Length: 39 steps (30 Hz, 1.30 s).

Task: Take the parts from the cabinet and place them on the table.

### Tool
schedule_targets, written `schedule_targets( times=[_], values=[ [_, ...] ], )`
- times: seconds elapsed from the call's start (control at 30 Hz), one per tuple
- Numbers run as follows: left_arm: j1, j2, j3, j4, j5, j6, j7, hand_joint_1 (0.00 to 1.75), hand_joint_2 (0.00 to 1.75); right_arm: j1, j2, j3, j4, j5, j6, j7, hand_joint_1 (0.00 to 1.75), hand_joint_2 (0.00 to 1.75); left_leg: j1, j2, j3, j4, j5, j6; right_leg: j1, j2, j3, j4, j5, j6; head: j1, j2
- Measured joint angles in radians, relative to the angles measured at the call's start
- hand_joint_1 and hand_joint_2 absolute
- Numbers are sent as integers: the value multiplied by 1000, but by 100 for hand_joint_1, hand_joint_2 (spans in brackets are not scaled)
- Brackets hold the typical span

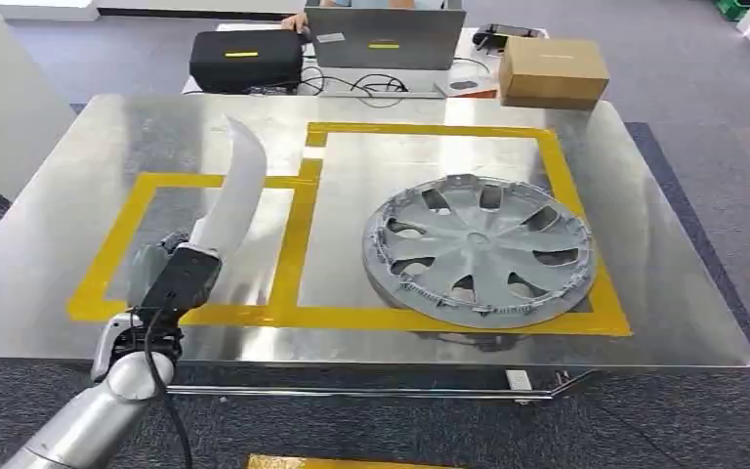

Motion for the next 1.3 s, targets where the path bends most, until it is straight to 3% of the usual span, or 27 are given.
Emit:
schedule_targets(
  times=[0.1,0.23,0.43,0.47,0.7,0.73,1.03,1.07,1.17,1.2,1.23,1.3],
  values=[
    [-19,11,-2,27,-89,22,12,175,175,0,0,1,0,7,-2,-8,0,175,1,0,0,-1,1,1,1,0,-1,1,0,0,0,0],
    [-32,21,-3,53,-120,29,22,175,175,0,0,2,1,11,-4,-10,0,175,3,0,0,-1,3,-1,2,0,-1,2,0,0,0,0],
    [-44,36,-5,77,-266,47,81,175,175,0,0,3,5,18,-9,-20,0,175,4,0,0,-1,3,-1,4,0,-1,2,0,0,0,0],
    [-47,41,-4,82,-284,45,85,0,175,0,0,3,5,18,-11,-20,0,0,4,0,0,-1,3,-1,4,0,-1,2,0,0,0,0],
    [-63,65,2,88,-451,-16,146,0,175,2,0,17,5,8,-27,-9,0,0,4,0,0,-1,3,-1,4,0,-1,2,0,0,0,0],
    [-64,65,4,88,-464,-20,153,0,0,3,0,19,5,6,-29,-7,0,0,4,0,0,-1,3,-1,4,0,-1,2,0,0,0,0],
    [-64,52,26,87,-469,-34,159,0,0,9,0,43,4,-13,-54,9,0,0,4,0,0,-1,2,-1,3,0,-1,2,0,0,0,0],
    [-62,52,27,87,-467,-32,158,0,0,11,0,45,4,-16,-56,12,0,0,-1,0,0,3,-2,9,0,0,1,-3,2,7,0,0],
    [-50,45,39,66,-434,-13,131,0,0,20,0,58,-2,-27,-68,18,0,0,3,0,7,-16,3,21,1,1,6,-7,-1,17,-1,0],
    [-46,38,41,58,-426,-8,125,0,0,23,0,58,-5,-28,-72,19,0,0,7,3,21,-30,10,22,-1,-3,-4,7,-9,18,1,0],
    [-46,37,44,55,-423,-4,120,0,0,23,0,60,-6,-30,-74,20,0,0,8,5,27,-35,13,24,-1,-8,-19,44,-37,23,5,0],
    [-38,32,52,48,-399,6,104,0,0,24,0,64,-6,-38,-79,23,0,0,9,9,27,-35,16,27,-7,-15,-90,196,-122,27,4,0]
  ],
)
